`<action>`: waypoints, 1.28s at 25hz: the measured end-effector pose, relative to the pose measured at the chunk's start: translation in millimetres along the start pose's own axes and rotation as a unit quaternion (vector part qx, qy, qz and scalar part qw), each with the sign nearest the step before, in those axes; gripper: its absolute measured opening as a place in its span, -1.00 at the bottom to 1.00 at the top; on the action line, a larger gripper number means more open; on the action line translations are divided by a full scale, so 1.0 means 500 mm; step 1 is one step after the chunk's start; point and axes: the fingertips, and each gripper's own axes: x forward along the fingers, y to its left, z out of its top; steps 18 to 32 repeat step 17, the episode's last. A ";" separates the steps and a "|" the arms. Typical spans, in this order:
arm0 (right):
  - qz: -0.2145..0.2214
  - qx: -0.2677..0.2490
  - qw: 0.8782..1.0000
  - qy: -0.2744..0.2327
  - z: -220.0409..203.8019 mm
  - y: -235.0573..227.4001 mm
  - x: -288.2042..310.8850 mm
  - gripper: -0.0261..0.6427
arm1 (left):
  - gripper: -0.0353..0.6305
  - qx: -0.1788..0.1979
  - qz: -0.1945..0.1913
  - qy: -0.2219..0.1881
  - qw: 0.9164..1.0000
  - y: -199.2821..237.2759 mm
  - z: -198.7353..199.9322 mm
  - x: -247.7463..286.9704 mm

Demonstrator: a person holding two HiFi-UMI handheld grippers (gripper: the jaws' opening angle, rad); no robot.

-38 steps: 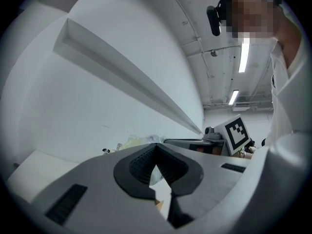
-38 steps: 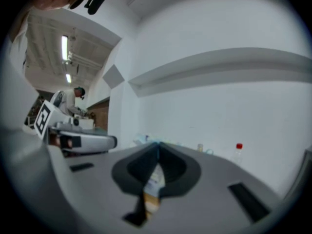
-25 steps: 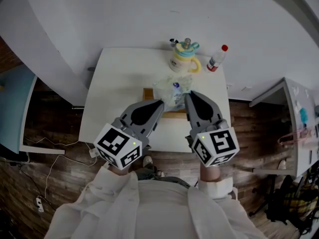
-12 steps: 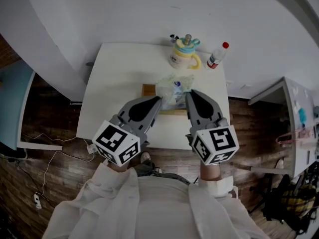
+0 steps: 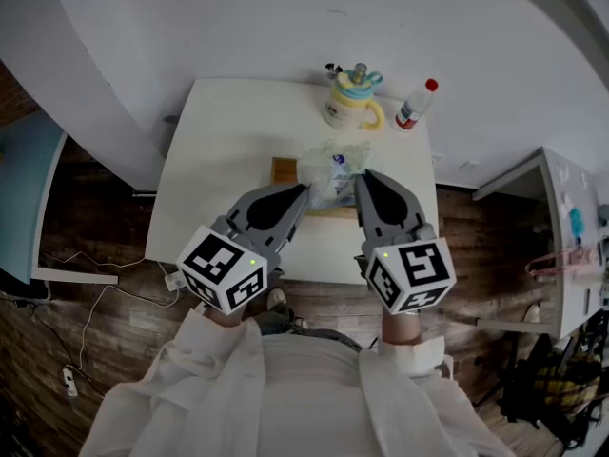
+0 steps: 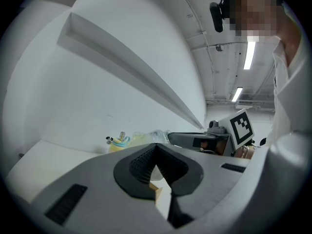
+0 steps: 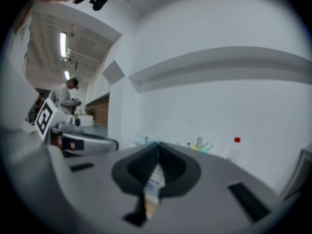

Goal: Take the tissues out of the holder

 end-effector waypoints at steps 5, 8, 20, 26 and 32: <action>0.003 -0.003 1.000 0.005 0.002 0.003 0.000 -0.89 | -0.84 -0.003 0.002 0.004 1.000 -0.003 -0.004 -0.001; 0.003 -0.006 1.000 0.007 0.000 0.002 0.003 -0.89 | -0.84 -0.003 0.005 0.011 1.000 0.000 -0.007 0.001; 0.004 -0.006 1.000 0.015 -0.014 0.001 0.012 -0.89 | -0.84 -0.008 0.003 0.007 1.000 -0.007 -0.006 0.007; 0.004 -0.006 1.000 0.015 -0.014 0.001 0.012 -0.89 | -0.84 -0.008 0.003 0.007 1.000 -0.007 -0.006 0.007; 0.004 -0.006 1.000 0.015 -0.014 0.001 0.012 -0.89 | -0.84 -0.008 0.003 0.007 1.000 -0.007 -0.006 0.007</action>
